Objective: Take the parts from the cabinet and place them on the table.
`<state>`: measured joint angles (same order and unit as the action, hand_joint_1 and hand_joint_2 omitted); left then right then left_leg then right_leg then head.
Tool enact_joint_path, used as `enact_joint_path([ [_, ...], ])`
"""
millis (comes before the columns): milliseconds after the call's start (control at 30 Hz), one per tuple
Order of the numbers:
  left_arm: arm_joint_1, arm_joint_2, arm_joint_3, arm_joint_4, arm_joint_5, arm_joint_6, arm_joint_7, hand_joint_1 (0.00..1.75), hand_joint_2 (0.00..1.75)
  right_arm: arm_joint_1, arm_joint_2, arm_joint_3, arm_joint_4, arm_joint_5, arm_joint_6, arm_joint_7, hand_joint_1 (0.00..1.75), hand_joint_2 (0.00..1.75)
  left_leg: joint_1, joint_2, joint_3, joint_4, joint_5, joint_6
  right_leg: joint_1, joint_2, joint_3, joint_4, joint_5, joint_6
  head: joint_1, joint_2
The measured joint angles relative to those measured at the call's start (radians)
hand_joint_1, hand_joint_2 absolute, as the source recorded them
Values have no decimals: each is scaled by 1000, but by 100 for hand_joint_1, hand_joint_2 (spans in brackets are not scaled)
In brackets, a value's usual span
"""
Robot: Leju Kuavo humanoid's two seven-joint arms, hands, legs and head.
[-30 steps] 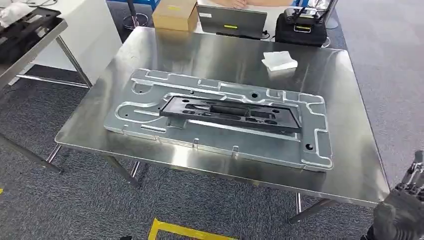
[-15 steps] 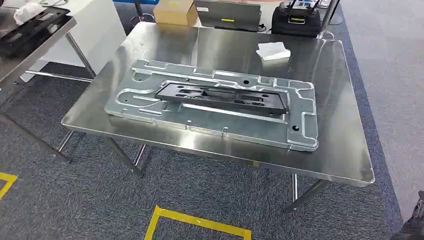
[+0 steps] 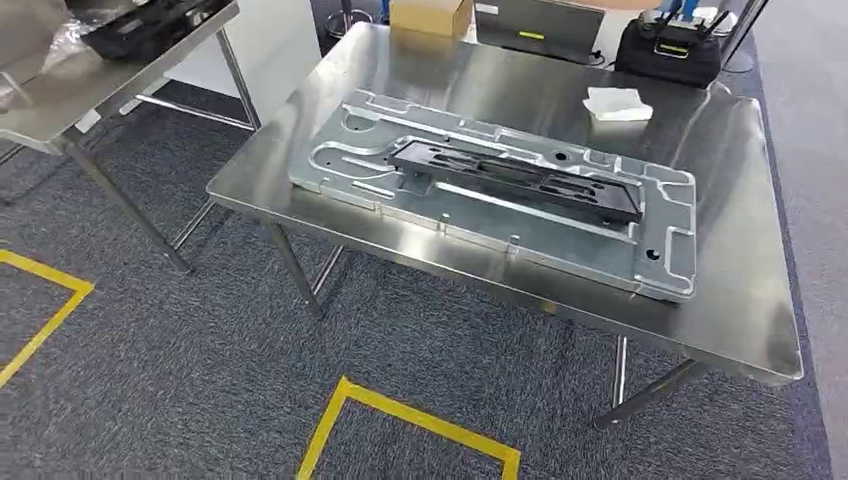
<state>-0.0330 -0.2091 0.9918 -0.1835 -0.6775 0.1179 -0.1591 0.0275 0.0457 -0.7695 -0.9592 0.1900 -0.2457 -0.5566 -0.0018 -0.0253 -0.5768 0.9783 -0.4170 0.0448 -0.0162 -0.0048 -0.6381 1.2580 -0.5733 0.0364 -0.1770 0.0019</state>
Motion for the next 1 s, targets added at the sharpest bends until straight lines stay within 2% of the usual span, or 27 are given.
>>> enact_joint_path([
  [33,1,-2,2,0,0,0,0,0,0,-9,-7,-19,48,-2,0,-6,0,0,1,-10,-15,9,5,-3,-2,3,50,-66,37,0,0,0],
  [67,1,-2,4,0,0,0,-1,0,0,-19,-14,-36,93,-4,-1,-11,0,0,3,-21,-30,19,10,-9,-7,19,112,-158,61,0,0,0],
  [100,0,-2,4,0,0,1,-3,0,0,-29,-20,-48,125,-5,-1,-12,0,0,4,-27,-42,29,14,-14,-13,65,156,-238,35,-3,0,0],
  [133,-2,-2,5,0,0,1,-3,0,0,-35,-25,-60,159,-8,-8,-9,0,0,-1,-35,-53,38,19,-20,-6,83,175,-272,26,-8,0,0],
  [233,2,-2,12,0,0,2,-5,0,0,-65,-48,-108,296,-1,-70,9,0,0,0,-67,-62,33,48,-41,0,56,163,-258,38,-25,-1,0],
  [267,6,0,16,0,1,5,-5,0,0,-74,-53,-119,346,9,-98,13,0,0,0,-68,-69,36,48,-47,-13,40,153,-265,50,-37,0,0],
  [300,7,0,21,0,2,6,-6,0,0,-81,-65,-125,387,23,-124,21,0,0,0,-32,-78,56,10,-50,-9,29,144,-265,58,-45,-2,0],
  [333,8,0,24,0,3,7,-7,0,0,-80,-69,-128,433,48,-148,38,0,0,4,-6,-92,103,-51,-56,-8,17,135,-264,66,-56,-1,0],
  [367,9,1,27,0,6,7,-11,0,0,-77,-75,-127,481,79,-170,62,0,0,7,8,-112,186,-121,-63,-5,0,124,-263,76,-57,-1,0],
  [400,9,1,28,0,11,6,-13,0,0,-75,-79,-127,514,95,-184,74,0,0,9,13,-128,266,-170,-69,-3,-15,111,-263,85,-56,-1,0],
  [433,9,1,29,0,14,6,-14,0,0,-74,-80,-127,544,106,-190,81,0,0,11,16,-136,327,-188,-73,-1,-30,97,-260,94,-56,-1,0],
  [467,9,1,29,0,16,6,-15,0,0,-75,-80,-127,566,111,-194,85,0,0,12,17,-128,354,-176,-76,0,-43,82,-258,103,-56,-1,0],
  [500,10,2,29,0,16,6,-15,0,0,-78,-81,-127,587,122,-197,97,0,0,13,19,-96,337,-139,-76,1,-57,67,-254,112,-55,-1,0],
  [533,10,3,30,0,14,6,-15,0,0,-80,-81,-127,607,146,-199,131,0,0,13,22,-47,281,-98,-74,2,-69,53,-251,119,-53,-1,0],
  [567,9,4,30,0,13,6,-15,0,0,-82,-82,-118,625,180,-198,183,0,0,13,32,15,201,-73,-69,3,-79,42,-249,127,-50,-1,0],
  [600,6,6,30,0,9,8,-15,0,0,-84,-82,-100,644,236,-197,264,0,0,10,65,87,106,-81,-62,5,-86,38,-248,131,-48,-1,0],
  [633,3,9,30,0,1,11,-12,0,0,-81,-79,-74,663,289,-184,351,0,0,0,94,155,3,-125,-54,8,-97,36,-246,136,-40,-2,0],
  [667,0,10,29,0,-10,13,-8,0,0,-80,-75,-50,681,329,-160,421,0,0,-4,89,160,-24,-134,-43,8,-109,37,-246,141,-34,-1,0],
  [700,-2,11,29,0,-20,14,0,0,0,-81,-72,-23,696,365,-126,499,0,0,-7,84,149,-22,-129,-36,5,-120,38,-249,149,-27,-2,0],
  [767,2,16,27,0,-25,15,11,0,0,-86,-55,23,716,405,-86,581,0,0,-6,65,142,-31,-110,-16,3,-134,40,-253,161,-13,-1,0],
  [800,3,16,27,0,-27,15,12,0,0,-86,-51,41,724,419,-67,601,0,0,-2,63,137,-35,-97,-12,-5,-82,34,-238,144,-4,-1,0],
  [833,3,18,26,0,-35,15,16,0,0,-86,-45,61,733,438,-40,623,0,0,-2,55,126,-35,-89,-4,-5,-33,18,-199,98,-4,-1,0],
  [867,-1,19,26,0,-42,15,18,0,0,-80,-43,78,739,454,-21,637,0,0,-4,48,114,-33,-80,2,-5,-13,-7,-130,44,-4,-1,0],
  [900,-4,20,25,0,-42,15,22,0,0,-74,-41,99,744,472,-3,646,0,0,-6,35,102,-30,-72,4,-4,-3,-35,-45,-7,-3,-1,0],
  [933,-4,21,25,0,-42,15,24,0,0,-70,-36,121,747,494,9,649,0,0,-8,23,88,-26,-64,4,-4,1,-57,27,-41,-3,-1,0],
  [967,-4,23,25,0,-42,16,28,0,0,-69,-32,139,749,514,15,647,0,0,-8,11,78,-20,-59,3,-3,2,-57,51,-45,-3,-1,0],
  [1000,-4,23,25,0,-42,20,33,0,0,-69,-26,160,752,538,22,642,0,0,-7,-2,69,-13,-55,1,-4,3,-34,26,-27,-5,-1,0],
])
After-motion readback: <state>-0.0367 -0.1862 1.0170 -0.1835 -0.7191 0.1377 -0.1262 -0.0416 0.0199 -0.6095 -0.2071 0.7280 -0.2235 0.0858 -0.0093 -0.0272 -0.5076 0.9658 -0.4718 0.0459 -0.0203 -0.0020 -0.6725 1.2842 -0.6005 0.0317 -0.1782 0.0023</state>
